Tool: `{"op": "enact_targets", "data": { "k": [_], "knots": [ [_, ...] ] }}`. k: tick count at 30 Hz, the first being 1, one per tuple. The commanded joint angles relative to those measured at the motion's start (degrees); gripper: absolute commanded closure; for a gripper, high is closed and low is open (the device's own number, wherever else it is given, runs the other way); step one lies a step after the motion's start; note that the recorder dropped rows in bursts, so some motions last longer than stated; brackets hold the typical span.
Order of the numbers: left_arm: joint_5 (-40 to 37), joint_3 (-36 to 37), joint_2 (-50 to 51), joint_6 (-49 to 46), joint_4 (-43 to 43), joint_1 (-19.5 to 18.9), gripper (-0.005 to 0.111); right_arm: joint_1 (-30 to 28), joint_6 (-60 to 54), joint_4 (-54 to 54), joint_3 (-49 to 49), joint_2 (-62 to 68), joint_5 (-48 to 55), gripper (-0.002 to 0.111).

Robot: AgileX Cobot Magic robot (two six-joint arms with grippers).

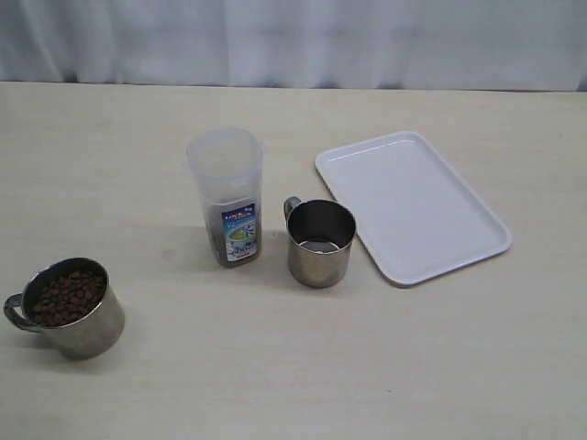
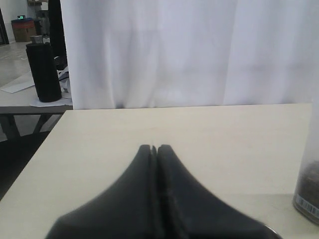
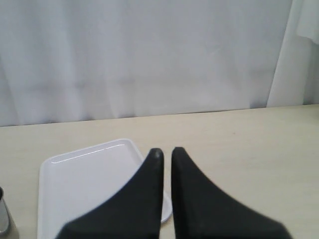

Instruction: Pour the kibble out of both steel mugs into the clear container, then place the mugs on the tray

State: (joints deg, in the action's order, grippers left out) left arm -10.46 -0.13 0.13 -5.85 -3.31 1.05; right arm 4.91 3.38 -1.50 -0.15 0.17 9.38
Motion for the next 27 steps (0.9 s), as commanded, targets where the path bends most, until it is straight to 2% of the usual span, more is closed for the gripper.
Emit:
{"op": "enact_targets", "data": {
  "k": [1, 27],
  "knots": [
    [0.56, 0.13, -0.13, 0.1, 0.26, 0.08, 0.107, -0.38, -1.3, 1.08, 0.15, -0.17, 0.1, 0.104],
    [0.56, 0.13, -0.13, 0.1, 0.26, 0.08, 0.107, -0.09, -1.3, 0.68, 0.15, -0.17, 2.11, 0.104]
  ]
}}
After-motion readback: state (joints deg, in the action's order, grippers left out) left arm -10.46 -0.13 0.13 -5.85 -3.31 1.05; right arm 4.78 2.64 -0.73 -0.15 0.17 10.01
